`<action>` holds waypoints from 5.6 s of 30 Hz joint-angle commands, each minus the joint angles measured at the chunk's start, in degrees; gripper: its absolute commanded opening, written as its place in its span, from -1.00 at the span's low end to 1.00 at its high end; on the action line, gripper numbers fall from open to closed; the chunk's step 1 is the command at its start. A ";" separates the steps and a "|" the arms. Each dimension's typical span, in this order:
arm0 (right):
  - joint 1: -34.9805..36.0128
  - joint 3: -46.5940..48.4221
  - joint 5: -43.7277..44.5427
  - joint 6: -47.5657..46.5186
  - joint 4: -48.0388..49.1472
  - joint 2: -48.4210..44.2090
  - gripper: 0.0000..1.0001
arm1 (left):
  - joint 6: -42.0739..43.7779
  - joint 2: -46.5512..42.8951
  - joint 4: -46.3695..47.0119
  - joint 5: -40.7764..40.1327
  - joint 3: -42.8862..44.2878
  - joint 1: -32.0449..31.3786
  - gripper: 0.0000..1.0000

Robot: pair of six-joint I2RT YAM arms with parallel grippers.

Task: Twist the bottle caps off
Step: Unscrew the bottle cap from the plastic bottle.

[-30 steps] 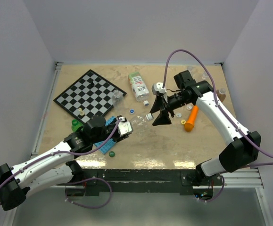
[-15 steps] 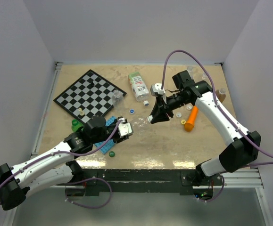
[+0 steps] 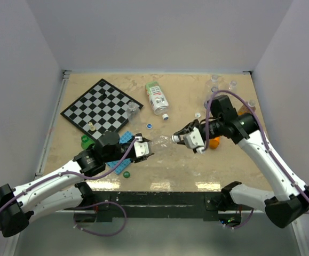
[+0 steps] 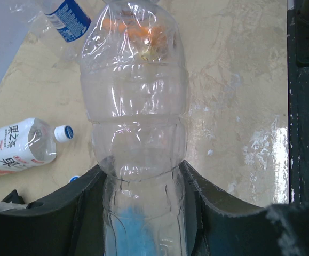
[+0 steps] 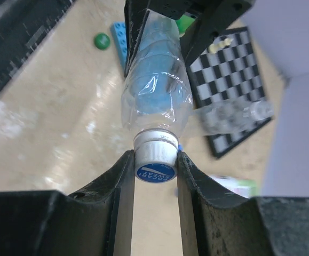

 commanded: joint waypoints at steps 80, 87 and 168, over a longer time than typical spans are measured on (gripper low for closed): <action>-7.34 0.39 4.01 32.51 3.56 -5.71 0.71 | -0.38 -1.00 -1.44 -6.61 -0.60 0.98 -0.98; -7.34 0.40 1.91 33.21 4.00 -3.06 0.78 | -0.21 -1.09 -1.44 -7.23 -0.60 0.98 -0.98; -4.97 10.24 -14.01 35.85 -3.20 19.26 0.38 | -0.29 0.06 -1.35 -7.23 -0.60 0.89 -0.98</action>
